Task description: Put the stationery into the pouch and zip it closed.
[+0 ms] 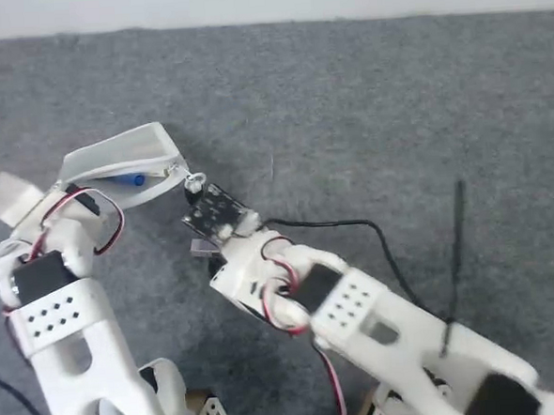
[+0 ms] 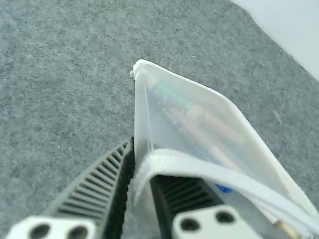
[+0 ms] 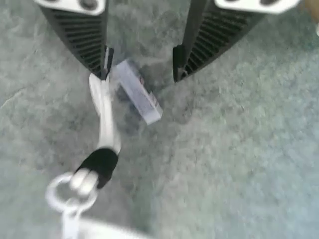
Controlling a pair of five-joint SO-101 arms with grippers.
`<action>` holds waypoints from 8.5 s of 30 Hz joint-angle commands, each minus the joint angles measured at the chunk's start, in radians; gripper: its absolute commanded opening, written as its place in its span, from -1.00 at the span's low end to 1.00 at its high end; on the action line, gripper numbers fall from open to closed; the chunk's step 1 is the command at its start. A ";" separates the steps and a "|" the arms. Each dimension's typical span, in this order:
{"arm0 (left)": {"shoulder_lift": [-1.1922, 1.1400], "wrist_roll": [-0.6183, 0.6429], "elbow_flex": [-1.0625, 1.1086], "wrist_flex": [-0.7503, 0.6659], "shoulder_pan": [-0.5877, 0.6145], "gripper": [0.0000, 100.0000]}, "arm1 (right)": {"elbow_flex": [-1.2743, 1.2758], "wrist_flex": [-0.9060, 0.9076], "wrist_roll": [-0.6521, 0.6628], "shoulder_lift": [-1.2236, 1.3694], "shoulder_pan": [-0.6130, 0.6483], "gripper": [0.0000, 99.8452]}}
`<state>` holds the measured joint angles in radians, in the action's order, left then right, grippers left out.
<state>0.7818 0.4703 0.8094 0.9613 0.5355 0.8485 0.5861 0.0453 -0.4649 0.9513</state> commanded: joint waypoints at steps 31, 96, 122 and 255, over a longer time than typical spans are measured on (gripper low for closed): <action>0.014 0.023 -0.022 -0.037 -0.006 -0.98 | -0.384 0.010 0.020 0.562 -0.067 -0.62; 0.014 0.020 -0.025 -0.034 -0.005 -0.98 | -0.591 0.937 0.098 0.320 -0.318 -0.99; 0.014 0.020 -0.028 -0.037 -0.005 -0.98 | -0.514 0.745 0.094 0.323 -0.335 -0.73; 0.014 -0.106 -0.200 0.189 -0.376 -0.98 | 0.480 -0.920 0.169 -0.826 -0.104 -0.99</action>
<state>0.7818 0.3751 0.6421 1.1638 0.1580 1.3456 -0.1949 0.2202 -1.3794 0.8378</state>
